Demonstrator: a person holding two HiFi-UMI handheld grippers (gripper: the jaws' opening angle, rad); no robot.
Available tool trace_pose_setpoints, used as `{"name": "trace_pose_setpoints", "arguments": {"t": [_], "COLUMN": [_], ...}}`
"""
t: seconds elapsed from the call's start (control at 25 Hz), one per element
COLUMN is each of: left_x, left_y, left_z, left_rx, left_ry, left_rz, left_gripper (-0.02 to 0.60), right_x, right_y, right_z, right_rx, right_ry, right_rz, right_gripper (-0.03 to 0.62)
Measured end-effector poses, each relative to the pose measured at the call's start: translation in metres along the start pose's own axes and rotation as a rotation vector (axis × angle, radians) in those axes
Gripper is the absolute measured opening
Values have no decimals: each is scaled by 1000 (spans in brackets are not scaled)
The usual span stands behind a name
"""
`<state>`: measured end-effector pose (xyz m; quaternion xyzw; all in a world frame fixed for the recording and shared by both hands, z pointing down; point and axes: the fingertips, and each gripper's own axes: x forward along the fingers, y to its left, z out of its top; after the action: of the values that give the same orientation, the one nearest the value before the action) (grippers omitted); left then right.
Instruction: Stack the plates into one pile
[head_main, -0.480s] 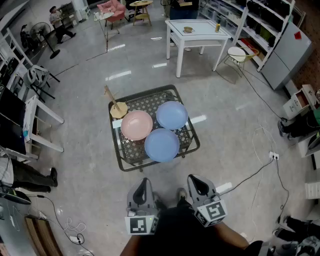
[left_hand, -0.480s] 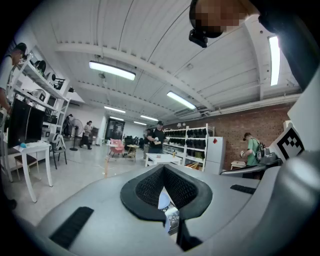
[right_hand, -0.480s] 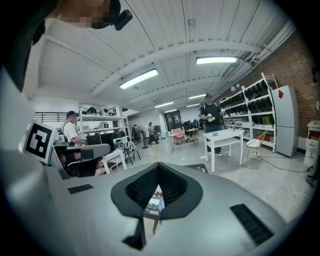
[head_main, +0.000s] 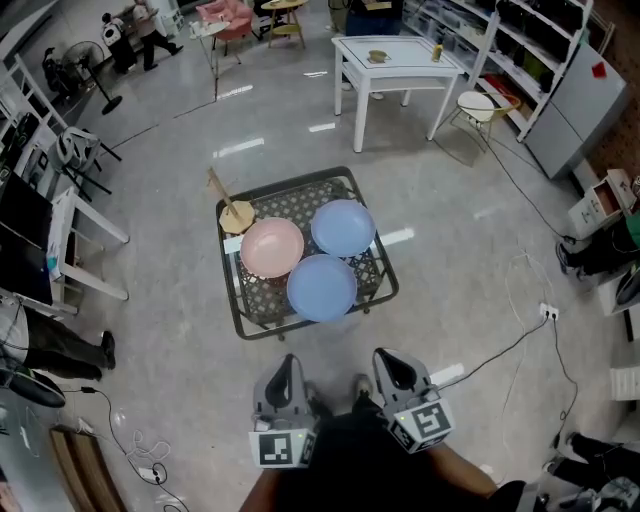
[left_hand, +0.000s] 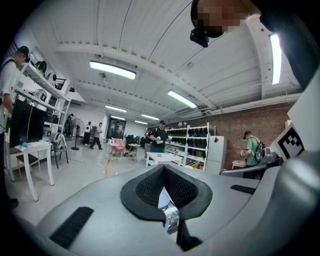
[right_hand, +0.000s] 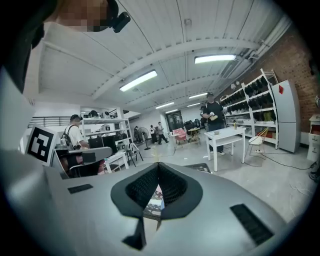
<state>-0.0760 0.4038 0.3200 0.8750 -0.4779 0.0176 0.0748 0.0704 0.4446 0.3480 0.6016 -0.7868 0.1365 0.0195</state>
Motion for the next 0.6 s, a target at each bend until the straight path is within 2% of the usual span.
{"name": "trace_pose_setpoints", "arguments": {"t": [0.12,0.24,0.4,0.6], "left_x": [2,4,8,15], "left_y": [-6,-14,-21,-30], "left_z": [0,-1,-3,-6], "left_rx": [35,17,44,1], "left_ry": [-6,8,-5,16], "left_rz": [-2,13,32,90], "left_gripper": [12,12,12,12], "right_x": [-1,-3,-3,-2], "right_y": [-4,-12,-22,-38], "right_z": [1,-3,-4,-6], "right_rx": [2,16,8,-2], "right_ry": [2,14,24,32], "right_rz": [13,24,44,83], "right_gripper": [9,9,9,9]}}
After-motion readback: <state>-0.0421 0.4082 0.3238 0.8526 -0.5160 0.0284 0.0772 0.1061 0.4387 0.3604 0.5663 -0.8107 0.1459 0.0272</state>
